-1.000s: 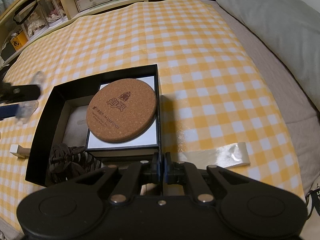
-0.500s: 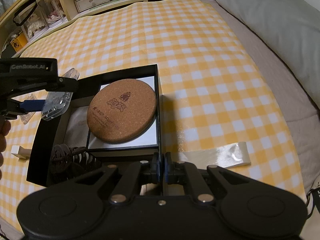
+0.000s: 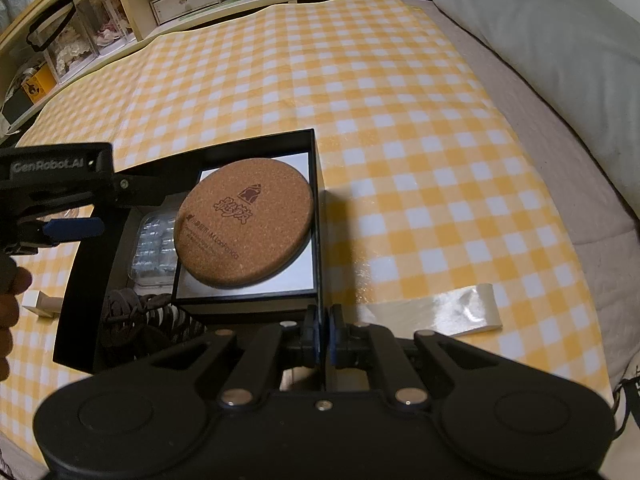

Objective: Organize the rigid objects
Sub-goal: 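Carry the clear case with the left tool into the tray beside the clip, then open the left tool to release the case and withdraw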

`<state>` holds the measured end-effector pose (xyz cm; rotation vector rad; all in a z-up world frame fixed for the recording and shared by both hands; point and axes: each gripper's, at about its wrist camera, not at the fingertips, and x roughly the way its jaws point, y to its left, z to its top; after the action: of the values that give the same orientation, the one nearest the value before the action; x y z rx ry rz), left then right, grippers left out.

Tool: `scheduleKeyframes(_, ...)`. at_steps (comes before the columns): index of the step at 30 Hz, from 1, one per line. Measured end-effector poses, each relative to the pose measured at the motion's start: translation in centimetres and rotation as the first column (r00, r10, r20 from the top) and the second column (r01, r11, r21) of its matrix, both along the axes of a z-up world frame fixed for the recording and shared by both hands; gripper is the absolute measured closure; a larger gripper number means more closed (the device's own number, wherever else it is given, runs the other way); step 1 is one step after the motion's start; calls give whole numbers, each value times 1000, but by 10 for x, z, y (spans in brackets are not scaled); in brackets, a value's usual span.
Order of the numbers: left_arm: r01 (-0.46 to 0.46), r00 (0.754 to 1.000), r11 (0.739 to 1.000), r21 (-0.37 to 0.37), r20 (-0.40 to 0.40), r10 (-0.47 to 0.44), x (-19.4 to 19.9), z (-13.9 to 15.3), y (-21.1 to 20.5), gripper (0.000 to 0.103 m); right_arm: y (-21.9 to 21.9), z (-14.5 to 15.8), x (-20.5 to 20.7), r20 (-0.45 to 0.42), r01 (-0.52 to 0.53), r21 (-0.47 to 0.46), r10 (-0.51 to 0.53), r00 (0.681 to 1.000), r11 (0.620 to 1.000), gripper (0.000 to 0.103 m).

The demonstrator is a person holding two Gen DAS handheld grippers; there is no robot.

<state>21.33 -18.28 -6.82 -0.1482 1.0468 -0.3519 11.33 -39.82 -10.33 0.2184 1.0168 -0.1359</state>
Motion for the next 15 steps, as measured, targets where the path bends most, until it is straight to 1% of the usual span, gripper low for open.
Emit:
scheduleKeyframes(6,14,1000,1000,6,-3,-14,-9,13,0,19,0,0,0,1,0,0,0,1000,1000,98)
scheduleKeyframes(12,45,999,999,12,16,-45,-24,30,7,19,0,0,0,0,0,1,0,1000,1000,98)
scheduleKeyframes(15,70,997,997,19,33,-71,-33,40,12,17,0,0,0,1,0,0,0,1000,1000,98)
